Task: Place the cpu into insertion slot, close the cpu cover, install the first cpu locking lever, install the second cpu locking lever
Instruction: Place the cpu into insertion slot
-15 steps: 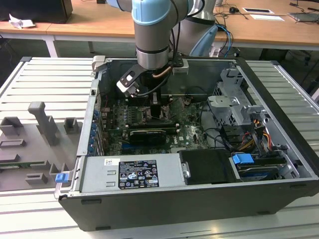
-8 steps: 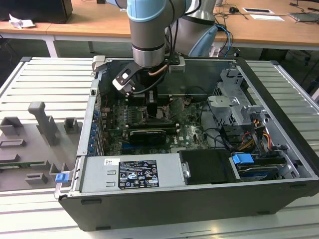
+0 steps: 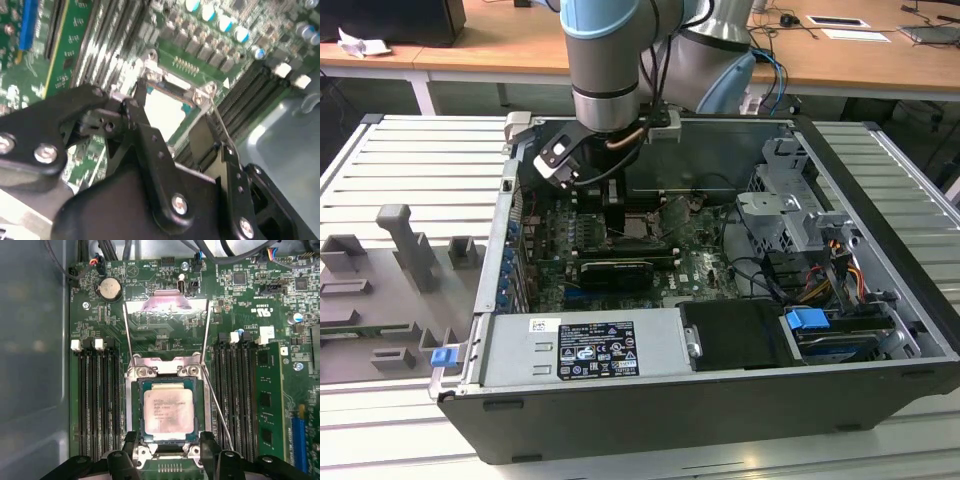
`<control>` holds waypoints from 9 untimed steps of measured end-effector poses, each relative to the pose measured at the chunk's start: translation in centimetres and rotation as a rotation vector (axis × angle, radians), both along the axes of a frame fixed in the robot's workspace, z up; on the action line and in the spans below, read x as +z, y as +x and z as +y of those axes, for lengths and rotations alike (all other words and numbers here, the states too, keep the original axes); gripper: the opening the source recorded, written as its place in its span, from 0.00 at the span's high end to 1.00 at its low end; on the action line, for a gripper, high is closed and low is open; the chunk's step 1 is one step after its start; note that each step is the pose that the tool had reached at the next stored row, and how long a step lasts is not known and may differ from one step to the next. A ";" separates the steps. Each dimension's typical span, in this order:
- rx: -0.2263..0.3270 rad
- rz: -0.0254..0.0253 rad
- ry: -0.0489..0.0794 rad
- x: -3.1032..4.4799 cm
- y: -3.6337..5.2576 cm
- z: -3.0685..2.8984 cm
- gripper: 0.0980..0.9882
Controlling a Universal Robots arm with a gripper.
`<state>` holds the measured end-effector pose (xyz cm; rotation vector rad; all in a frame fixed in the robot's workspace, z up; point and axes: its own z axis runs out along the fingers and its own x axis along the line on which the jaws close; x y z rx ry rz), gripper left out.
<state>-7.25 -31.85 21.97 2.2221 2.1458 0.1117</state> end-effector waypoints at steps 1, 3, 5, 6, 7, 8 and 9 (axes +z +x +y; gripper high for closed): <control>0.000 0.0001 0.000 0.13 -0.06 0.00 0.43; 0.000 -0.0001 0.000 0.16 -0.25 0.00 0.43; 0.000 0.0000 0.000 0.17 -0.78 0.00 0.43; 0.000 -0.0001 0.001 0.16 -0.96 0.00 0.43; 0.000 0.0000 0.001 0.17 -1.13 0.00 0.43; 0.000 -0.0001 0.002 0.16 -1.24 0.00 0.43; 0.000 0.0000 0.002 0.16 -1.31 0.00 0.43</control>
